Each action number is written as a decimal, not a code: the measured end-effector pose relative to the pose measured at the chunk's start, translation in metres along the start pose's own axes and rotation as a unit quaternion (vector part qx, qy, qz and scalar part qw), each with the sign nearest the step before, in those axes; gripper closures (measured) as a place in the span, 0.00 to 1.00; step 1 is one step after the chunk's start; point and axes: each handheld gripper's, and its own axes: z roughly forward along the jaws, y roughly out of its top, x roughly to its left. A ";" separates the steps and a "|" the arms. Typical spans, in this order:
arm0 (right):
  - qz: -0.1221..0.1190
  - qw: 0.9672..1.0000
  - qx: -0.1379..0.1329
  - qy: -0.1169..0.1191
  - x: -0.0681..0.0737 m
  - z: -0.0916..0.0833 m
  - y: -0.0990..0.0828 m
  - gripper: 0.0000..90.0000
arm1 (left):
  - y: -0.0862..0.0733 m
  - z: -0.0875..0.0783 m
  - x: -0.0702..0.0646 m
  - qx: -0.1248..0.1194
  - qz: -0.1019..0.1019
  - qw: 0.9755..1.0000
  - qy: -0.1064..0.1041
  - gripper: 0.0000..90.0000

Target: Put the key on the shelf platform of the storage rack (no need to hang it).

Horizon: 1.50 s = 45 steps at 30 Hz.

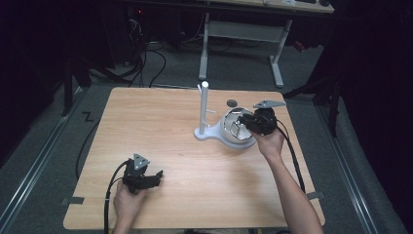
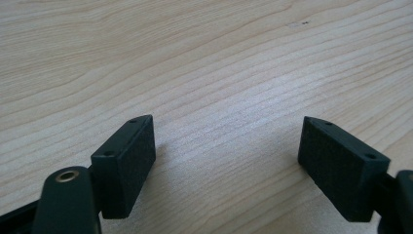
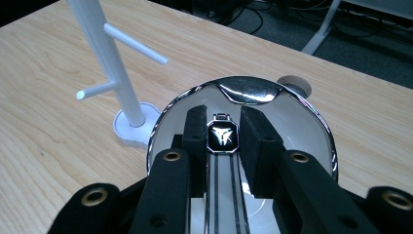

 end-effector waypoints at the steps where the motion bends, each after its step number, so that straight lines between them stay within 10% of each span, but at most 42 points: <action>1: 0.000 1.000 0.000 0.000 0.000 0.000 0.000 0.83 | 0.000 0.000 0.000 0.000 0.000 1.000 0.000 0.24; 45: 0.045 0.997 0.054 -0.027 -0.019 0.054 -0.010 0.72 | 0.000 0.000 0.000 0.000 0.000 1.000 0.000 0.24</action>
